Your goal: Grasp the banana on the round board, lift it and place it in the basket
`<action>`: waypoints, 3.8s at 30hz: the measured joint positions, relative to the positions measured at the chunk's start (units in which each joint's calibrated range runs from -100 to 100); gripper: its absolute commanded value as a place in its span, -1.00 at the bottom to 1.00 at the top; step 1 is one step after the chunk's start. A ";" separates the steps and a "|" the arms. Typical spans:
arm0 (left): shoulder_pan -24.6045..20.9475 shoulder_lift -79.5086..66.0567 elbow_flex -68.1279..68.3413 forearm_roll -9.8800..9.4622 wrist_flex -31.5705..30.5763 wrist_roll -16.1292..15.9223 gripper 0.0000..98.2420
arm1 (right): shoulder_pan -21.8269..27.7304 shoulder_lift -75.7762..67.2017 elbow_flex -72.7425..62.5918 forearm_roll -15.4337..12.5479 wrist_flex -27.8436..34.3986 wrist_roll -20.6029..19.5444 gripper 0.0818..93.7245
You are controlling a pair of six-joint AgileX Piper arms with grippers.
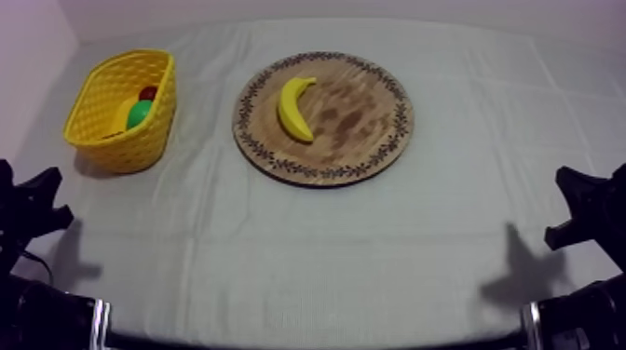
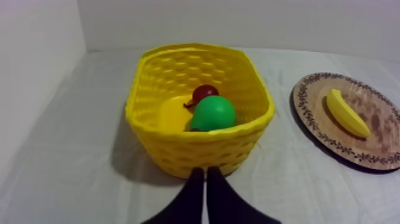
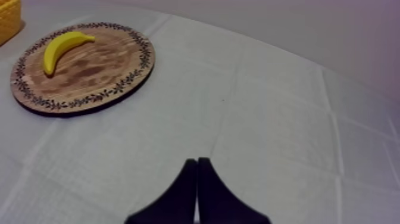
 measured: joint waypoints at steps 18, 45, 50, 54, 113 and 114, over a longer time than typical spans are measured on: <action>0.12 -0.09 1.38 3.05 -3.12 -1.44 -1.00 | 0.00 0.00 0.00 0.00 -0.09 0.00 -0.99; 0.24 22.66 -23.99 0.51 -3.69 1.99 -1.00 | 0.00 0.00 0.00 0.00 -0.09 0.00 -0.99; 0.42 31.04 -34.64 0.73 -0.59 1.91 -1.00 | 0.00 0.00 0.00 0.00 -0.09 0.00 -0.99; 0.59 37.24 -43.27 1.18 2.31 1.05 -1.00 | 0.00 0.00 0.00 0.00 -0.01 0.00 -0.99; 24.97 121.43 -128.12 -14.21 35.19 20.33 -1.00 | 0.00 0.00 0.00 0.00 -0.08 0.00 -0.99; 25.02 122.18 -128.01 -14.59 35.19 20.29 -1.00 | 0.00 0.00 0.00 0.00 -0.08 0.00 -0.99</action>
